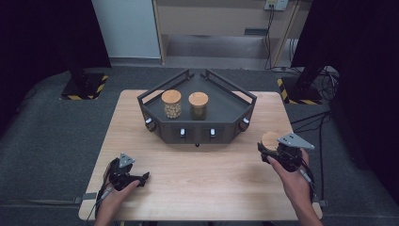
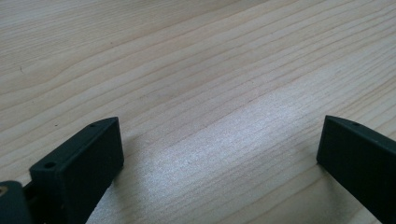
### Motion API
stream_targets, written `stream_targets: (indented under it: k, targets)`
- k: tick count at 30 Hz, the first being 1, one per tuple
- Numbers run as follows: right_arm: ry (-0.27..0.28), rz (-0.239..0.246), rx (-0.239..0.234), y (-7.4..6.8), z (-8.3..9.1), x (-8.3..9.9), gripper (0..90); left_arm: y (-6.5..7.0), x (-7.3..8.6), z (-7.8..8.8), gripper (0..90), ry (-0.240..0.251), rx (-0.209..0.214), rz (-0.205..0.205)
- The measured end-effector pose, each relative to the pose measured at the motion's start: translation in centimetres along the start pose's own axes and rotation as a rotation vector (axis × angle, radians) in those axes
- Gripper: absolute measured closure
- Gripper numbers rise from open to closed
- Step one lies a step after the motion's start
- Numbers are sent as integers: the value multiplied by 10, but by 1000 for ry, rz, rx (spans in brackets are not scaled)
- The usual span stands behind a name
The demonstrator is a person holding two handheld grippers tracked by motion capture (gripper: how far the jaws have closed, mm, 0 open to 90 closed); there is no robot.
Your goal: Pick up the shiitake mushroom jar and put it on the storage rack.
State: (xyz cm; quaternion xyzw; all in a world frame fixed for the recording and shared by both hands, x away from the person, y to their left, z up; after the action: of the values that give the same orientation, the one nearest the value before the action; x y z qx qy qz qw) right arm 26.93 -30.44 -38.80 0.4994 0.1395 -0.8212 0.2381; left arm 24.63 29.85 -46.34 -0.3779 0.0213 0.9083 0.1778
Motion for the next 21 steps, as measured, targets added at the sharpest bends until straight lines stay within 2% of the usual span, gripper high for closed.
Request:
stream_targets:
  k: [21]
  targets:
    - [0, 23, -1, -1, 2, -14, 255, 0, 0, 0, 0, 0, 0, 0]
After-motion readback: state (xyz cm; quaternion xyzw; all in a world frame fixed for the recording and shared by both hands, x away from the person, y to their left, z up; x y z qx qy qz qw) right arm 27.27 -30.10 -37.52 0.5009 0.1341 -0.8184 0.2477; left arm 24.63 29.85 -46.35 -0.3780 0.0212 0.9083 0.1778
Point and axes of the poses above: each handheld gripper's, and its own axes: z roughly backward along the jaws, x roughly out of its underside, y roughly to its right, the point moved 3 cm from there along -z, roughly forward along the jaws, and after that the axes turned 6 degrees about -x, right-handed, at the moved point
